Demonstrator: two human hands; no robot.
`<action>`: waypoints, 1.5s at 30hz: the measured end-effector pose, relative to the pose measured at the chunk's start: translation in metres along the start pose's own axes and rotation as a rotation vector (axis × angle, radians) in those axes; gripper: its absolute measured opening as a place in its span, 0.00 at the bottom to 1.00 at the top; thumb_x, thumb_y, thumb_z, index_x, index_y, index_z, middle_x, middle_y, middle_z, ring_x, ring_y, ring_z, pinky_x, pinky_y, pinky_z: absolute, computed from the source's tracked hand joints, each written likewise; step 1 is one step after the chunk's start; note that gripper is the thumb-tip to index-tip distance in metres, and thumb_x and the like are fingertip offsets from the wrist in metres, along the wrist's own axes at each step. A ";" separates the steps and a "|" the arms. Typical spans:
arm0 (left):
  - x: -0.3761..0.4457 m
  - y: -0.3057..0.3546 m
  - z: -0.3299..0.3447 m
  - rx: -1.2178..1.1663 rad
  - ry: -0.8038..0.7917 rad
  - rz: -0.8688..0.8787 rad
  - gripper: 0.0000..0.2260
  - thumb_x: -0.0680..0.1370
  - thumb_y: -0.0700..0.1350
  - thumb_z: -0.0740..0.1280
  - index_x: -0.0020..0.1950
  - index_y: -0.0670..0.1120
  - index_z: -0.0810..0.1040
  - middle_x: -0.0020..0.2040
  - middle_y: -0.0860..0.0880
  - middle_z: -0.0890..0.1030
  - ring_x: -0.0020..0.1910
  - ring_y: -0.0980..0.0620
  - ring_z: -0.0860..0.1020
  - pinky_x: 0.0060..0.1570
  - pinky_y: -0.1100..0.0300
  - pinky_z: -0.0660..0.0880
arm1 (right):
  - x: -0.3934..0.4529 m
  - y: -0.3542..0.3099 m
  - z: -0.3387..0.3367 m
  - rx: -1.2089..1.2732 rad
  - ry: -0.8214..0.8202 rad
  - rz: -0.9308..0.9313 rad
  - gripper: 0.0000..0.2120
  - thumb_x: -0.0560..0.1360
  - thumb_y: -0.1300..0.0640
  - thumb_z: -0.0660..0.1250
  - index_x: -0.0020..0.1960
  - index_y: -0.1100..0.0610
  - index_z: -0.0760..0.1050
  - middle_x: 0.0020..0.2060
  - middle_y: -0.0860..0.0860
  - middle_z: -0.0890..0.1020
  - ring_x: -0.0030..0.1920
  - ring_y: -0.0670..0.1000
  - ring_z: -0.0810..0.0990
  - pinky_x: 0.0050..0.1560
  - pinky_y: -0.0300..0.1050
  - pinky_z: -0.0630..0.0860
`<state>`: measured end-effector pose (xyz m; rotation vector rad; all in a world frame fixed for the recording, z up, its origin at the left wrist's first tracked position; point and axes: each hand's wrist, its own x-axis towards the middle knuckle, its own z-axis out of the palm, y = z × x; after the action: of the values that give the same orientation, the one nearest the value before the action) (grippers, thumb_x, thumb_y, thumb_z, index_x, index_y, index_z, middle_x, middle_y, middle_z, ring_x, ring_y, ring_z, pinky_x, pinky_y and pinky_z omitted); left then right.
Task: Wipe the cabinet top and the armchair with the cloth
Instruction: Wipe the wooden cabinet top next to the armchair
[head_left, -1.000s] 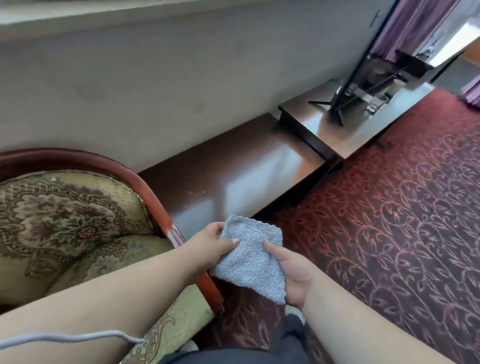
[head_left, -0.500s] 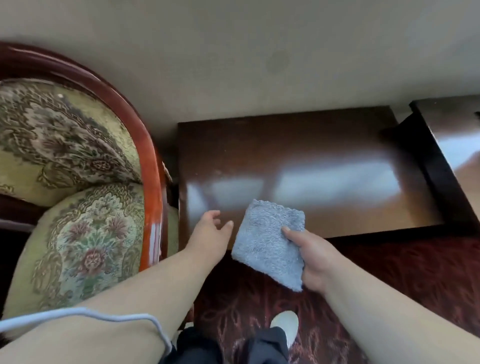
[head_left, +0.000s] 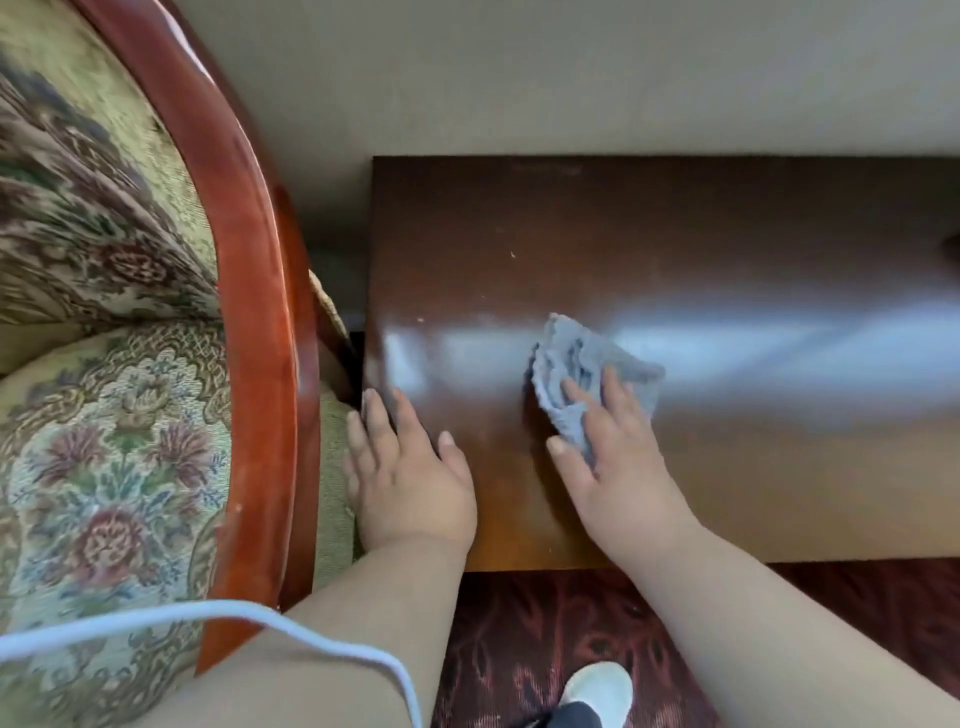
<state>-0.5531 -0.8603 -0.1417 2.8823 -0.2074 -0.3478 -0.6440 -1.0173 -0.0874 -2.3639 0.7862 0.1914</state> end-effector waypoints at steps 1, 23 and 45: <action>-0.001 0.000 0.000 -0.002 -0.008 -0.003 0.30 0.77 0.56 0.49 0.78 0.47 0.55 0.80 0.45 0.55 0.78 0.43 0.52 0.73 0.44 0.55 | 0.007 -0.003 0.009 -0.098 -0.046 -0.010 0.29 0.78 0.39 0.55 0.77 0.45 0.56 0.79 0.52 0.52 0.78 0.53 0.46 0.76 0.54 0.47; 0.000 0.004 -0.005 0.052 -0.107 -0.038 0.29 0.78 0.55 0.50 0.78 0.46 0.56 0.80 0.44 0.57 0.77 0.42 0.55 0.72 0.43 0.56 | 0.160 -0.061 0.035 -0.643 -0.191 -0.583 0.30 0.76 0.34 0.41 0.77 0.39 0.48 0.80 0.54 0.47 0.78 0.59 0.41 0.74 0.62 0.40; 0.000 0.003 -0.007 0.030 -0.073 -0.006 0.41 0.75 0.68 0.46 0.78 0.44 0.40 0.81 0.45 0.50 0.79 0.45 0.48 0.74 0.47 0.50 | 0.185 -0.087 0.054 -0.657 -0.077 -0.500 0.37 0.73 0.29 0.43 0.78 0.42 0.45 0.79 0.56 0.46 0.77 0.61 0.42 0.73 0.65 0.41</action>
<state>-0.5513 -0.8615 -0.1346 2.9024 -0.2182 -0.4560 -0.4402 -1.0211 -0.1435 -3.0559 0.0627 0.3654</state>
